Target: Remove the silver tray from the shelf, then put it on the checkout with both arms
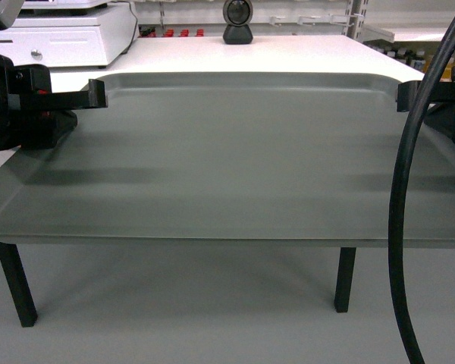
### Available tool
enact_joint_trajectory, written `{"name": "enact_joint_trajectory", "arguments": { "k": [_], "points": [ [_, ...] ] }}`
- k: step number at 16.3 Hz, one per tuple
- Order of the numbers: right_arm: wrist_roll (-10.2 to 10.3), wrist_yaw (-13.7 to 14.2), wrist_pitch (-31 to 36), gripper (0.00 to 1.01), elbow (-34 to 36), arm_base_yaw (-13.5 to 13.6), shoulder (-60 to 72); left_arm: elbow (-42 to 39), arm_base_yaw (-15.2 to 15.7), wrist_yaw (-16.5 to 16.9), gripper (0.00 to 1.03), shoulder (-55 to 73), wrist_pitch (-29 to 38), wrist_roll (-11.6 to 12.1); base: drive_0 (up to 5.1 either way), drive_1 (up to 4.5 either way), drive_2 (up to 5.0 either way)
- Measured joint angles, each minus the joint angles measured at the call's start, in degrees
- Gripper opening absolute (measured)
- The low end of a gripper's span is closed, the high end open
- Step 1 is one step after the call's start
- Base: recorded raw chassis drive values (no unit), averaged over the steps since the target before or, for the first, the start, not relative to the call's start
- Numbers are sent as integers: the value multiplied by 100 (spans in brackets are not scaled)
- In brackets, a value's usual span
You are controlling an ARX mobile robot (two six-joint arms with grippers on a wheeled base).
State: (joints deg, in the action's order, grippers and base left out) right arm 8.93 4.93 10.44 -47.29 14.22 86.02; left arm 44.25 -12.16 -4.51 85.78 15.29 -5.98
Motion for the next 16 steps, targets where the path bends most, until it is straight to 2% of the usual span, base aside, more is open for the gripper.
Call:
{"name": "enact_joint_trajectory", "arguments": {
  "k": [16],
  "points": [
    [0,-2,7,3,0,-2,2,0,0,0,3,4,-11,0,-8,404,-420]
  ]
}}
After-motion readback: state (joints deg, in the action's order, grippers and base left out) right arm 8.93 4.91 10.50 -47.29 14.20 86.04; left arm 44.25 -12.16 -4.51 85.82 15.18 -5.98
